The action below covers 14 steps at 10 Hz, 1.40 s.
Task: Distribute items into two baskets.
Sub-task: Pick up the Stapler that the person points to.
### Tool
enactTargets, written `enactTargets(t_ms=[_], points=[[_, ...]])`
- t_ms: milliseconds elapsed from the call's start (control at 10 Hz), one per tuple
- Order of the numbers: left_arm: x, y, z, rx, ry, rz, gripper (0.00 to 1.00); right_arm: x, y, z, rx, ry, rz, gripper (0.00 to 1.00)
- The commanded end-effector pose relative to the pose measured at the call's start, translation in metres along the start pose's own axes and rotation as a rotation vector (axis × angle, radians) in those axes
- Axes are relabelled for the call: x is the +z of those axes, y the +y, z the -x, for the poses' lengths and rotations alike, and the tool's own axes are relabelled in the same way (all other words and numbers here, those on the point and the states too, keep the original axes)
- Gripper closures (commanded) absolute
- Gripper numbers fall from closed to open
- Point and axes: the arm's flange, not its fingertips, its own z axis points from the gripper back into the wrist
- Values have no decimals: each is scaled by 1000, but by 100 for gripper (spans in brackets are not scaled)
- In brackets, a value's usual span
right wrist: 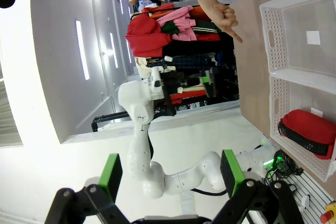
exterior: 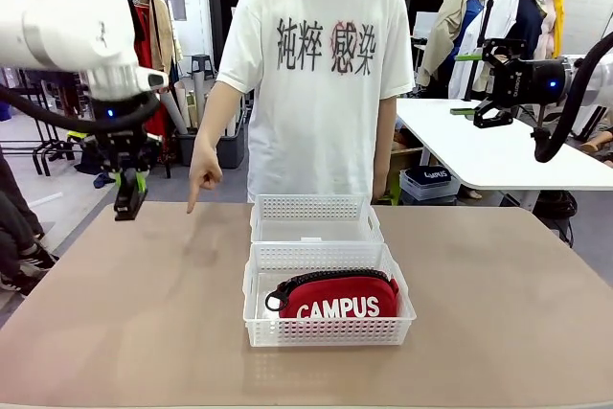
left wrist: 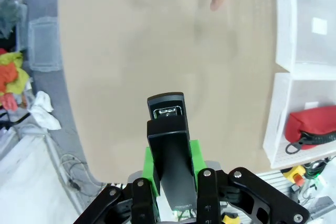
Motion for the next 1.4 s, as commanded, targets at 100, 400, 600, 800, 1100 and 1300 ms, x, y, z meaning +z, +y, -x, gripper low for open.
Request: enactTargets(t_ms=[100,400,600,800,1100,1300], points=[[56,7,-12,65,25,27,100,0,2,1,-7,-2,5,0],[94,5,-21,96,34,35,100,0,2,1,-7,-2,5,0],[99,-1,-17,80,3,59,100,0,2,1,-7,-2,5,0],[105,2,-16,105,-45,98,100,0,2,1,-7,-2,5,0],[117,4,-11,73,-56,78,100,0,2,1,-7,-2,5,0],[127,0,-8,58,-76,73,100,0,2,1,-7,-2,5,0]])
